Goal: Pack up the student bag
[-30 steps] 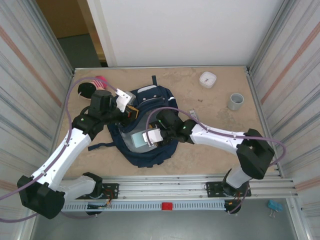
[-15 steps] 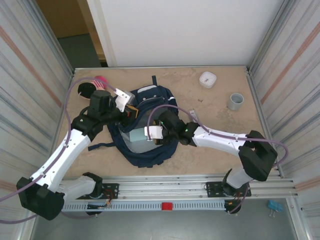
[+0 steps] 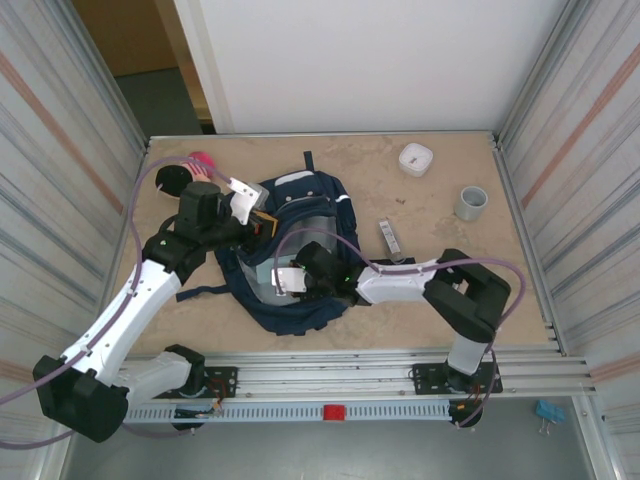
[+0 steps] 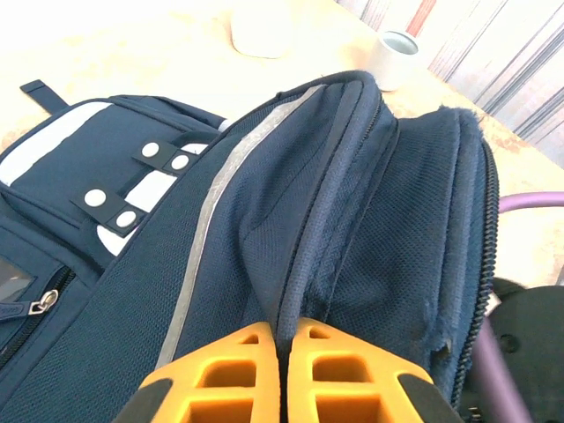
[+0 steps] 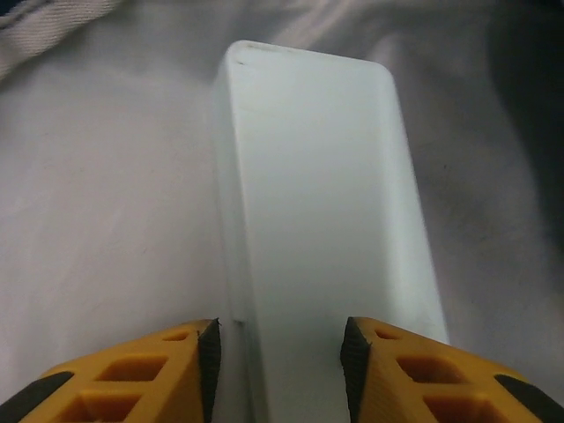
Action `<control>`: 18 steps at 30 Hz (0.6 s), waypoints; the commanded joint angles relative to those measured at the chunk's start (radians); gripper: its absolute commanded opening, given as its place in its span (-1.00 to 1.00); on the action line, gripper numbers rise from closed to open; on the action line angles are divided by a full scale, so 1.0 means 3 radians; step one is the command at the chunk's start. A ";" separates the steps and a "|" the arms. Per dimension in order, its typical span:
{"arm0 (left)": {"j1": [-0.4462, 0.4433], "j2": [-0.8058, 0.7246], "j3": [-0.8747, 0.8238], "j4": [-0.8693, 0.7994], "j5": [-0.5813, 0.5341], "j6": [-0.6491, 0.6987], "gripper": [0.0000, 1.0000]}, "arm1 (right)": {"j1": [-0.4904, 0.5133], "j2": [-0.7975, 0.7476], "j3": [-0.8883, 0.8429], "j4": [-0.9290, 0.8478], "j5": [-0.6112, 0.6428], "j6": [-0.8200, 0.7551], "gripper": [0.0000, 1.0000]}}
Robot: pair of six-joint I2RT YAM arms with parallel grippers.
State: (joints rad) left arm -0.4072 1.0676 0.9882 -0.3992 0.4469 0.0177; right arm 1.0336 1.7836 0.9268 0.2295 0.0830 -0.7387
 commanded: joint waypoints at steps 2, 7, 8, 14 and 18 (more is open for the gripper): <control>0.0009 -0.0222 0.0153 0.0358 0.0288 -0.0103 -0.96 | -0.0106 0.0279 0.0204 0.0592 0.0191 -0.0080 -0.27; 0.0008 -0.0251 0.0164 0.0321 0.0298 -0.0120 -0.96 | -0.0306 0.0552 0.0493 0.0784 0.0037 -0.0103 -0.41; 0.0008 -0.0253 0.0167 0.0312 0.0306 -0.0122 -0.96 | -0.0339 0.0636 0.0563 0.0892 0.0063 -0.0130 -0.44; 0.0008 -0.0258 0.0172 0.0244 0.0194 -0.0094 -0.96 | -0.0380 0.0795 0.0641 0.1205 0.0021 -0.0431 -0.47; 0.0013 -0.0252 0.0167 0.0176 0.0004 -0.0041 -0.95 | -0.0332 0.0521 0.0461 0.0987 -0.0223 -0.0452 -0.32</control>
State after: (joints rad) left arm -0.3916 1.0561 0.9882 -0.3981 0.3828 0.0177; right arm 0.9443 2.0052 1.0901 0.5018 0.0311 -0.8505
